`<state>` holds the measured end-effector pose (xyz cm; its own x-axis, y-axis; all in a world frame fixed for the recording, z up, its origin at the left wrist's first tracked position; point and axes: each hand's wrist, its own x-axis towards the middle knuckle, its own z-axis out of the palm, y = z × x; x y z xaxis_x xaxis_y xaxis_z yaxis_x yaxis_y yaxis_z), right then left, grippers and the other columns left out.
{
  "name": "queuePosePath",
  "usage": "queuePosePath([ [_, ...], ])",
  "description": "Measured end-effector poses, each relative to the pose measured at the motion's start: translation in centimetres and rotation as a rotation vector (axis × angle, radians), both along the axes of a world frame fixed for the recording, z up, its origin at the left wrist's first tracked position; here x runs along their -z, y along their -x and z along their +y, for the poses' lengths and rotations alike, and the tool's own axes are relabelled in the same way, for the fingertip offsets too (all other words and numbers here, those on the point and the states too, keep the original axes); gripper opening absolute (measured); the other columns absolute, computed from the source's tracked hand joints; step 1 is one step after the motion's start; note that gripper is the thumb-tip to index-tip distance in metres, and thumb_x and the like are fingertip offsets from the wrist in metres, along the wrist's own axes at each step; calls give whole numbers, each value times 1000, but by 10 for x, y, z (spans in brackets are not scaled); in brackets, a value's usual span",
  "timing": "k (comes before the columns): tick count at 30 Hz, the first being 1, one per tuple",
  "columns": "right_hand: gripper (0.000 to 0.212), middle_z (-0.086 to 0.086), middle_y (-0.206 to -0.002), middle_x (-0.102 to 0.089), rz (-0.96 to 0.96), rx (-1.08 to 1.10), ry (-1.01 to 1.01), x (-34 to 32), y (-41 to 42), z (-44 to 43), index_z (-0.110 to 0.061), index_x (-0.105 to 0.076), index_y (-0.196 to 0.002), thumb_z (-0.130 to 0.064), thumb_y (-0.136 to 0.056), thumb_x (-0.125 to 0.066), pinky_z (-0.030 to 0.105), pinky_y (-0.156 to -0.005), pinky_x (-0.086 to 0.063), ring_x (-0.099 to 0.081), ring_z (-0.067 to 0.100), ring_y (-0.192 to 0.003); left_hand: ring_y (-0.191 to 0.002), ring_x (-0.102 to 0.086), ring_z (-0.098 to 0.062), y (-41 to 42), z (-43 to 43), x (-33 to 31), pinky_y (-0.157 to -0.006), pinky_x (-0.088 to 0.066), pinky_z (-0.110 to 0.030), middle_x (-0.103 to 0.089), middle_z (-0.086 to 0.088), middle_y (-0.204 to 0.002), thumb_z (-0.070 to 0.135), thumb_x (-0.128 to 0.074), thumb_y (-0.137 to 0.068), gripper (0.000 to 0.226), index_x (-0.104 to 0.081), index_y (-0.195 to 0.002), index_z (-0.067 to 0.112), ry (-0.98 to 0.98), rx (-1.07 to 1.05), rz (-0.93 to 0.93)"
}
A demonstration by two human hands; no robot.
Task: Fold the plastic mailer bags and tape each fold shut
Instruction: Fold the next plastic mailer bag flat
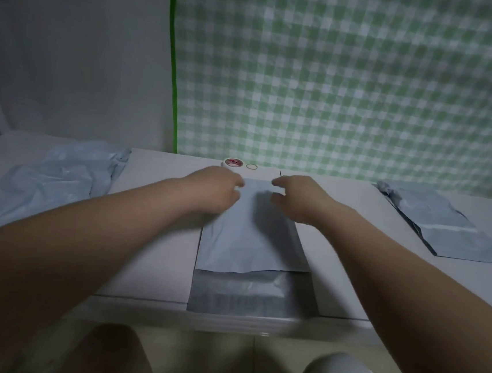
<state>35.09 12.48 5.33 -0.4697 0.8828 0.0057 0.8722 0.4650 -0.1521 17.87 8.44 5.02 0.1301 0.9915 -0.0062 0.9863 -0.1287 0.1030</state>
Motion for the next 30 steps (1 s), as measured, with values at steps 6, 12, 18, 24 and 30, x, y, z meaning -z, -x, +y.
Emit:
queuePosePath([
  [6,57,17,-154,-14,-17,-128,-29,56,27,26,-1,-19,-145,-32,-100,-35,45,-112,-21,-14,33,-142,-146,2,-24,-6,35,45,-116,-12,-49,7,-3,-160,32,-29,-102,56,-9,-151,13,-8,77,106],
  [12,69,12,-159,12,-83,-123,32,81,18,27,-5,4,-151,-45,-100,-21,42,-118,-7,8,27,-146,-146,13,-26,5,39,72,-118,0,-48,16,-3,-159,43,-19,-102,60,8,-151,22,65,109,161],
  [18,66,9,-159,10,-127,-159,-15,80,13,17,-7,3,-151,-46,-101,-15,36,-117,0,8,22,-147,-146,-9,-22,5,31,73,-117,-7,-45,-7,-5,-160,41,-19,-101,56,-18,-152,17,-117,204,236],
  [24,58,3,-160,0,-56,-205,46,77,4,11,-12,-7,-152,-39,-103,-22,31,-117,-9,-4,15,-147,-144,-18,-10,11,21,75,-107,-7,-11,-20,3,-157,24,-34,-103,47,-29,-149,17,-60,261,-100],
  [30,55,1,-159,-13,-10,-202,65,77,-3,17,-17,-17,-152,-37,-102,-28,29,-116,-13,-12,16,-146,-144,-11,-5,17,20,74,-112,-8,-18,-12,10,-158,31,-30,-103,48,-18,-150,30,55,252,-100],
])
